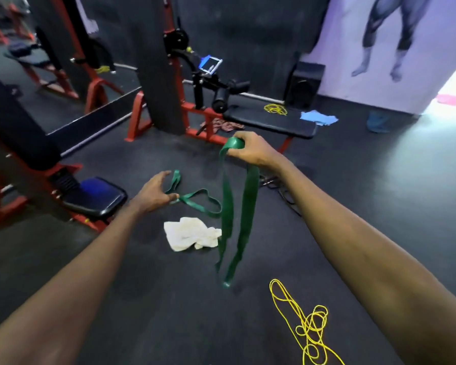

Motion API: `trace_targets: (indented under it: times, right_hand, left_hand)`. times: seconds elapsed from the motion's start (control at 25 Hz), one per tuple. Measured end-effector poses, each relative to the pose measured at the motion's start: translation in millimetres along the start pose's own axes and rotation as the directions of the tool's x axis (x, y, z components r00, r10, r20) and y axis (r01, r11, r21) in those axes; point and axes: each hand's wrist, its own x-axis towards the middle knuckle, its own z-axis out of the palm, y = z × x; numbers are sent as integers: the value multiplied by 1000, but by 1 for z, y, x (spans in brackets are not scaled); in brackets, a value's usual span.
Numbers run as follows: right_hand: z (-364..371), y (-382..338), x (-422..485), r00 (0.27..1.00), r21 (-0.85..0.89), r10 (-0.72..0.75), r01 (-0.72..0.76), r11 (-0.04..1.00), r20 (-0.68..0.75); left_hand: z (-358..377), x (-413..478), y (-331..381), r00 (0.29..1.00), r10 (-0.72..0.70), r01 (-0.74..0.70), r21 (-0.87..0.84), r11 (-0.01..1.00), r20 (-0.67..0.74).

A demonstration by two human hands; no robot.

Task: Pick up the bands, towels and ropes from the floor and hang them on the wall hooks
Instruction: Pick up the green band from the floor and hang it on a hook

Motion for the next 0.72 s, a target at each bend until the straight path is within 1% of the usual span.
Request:
trace_targets:
  times: [0.16, 0.28, 0.36, 0.52, 0.64, 0.72]
  right_hand:
    - [-77, 70, 13, 988, 9, 121, -121, 993, -93]
    - [-122, 116, 22, 971, 38, 175, -171, 985, -160]
    - [-148, 139, 31, 953, 52, 219, -212, 976, -211]
    - [-217, 197, 52, 871, 120, 312, -288, 950, -379]
    - [-272, 247, 71, 796, 188, 364, -312, 931, -484]
    - [-306, 285, 89, 767, 215, 379, -313, 925, -517]
  left_hand:
    - [23, 94, 74, 988, 149, -149, 10, 989, 51]
    - [43, 169, 131, 962, 265, -265, -2, 964, 73]
    - [54, 211, 163, 940, 323, -323, -21, 946, 112]
    - [82, 305, 229, 898, 393, -398, -13, 917, 196]
    - [105, 364, 278, 881, 424, -431, -15, 902, 208]
    - [120, 405, 312, 874, 444, -451, -12, 892, 195]
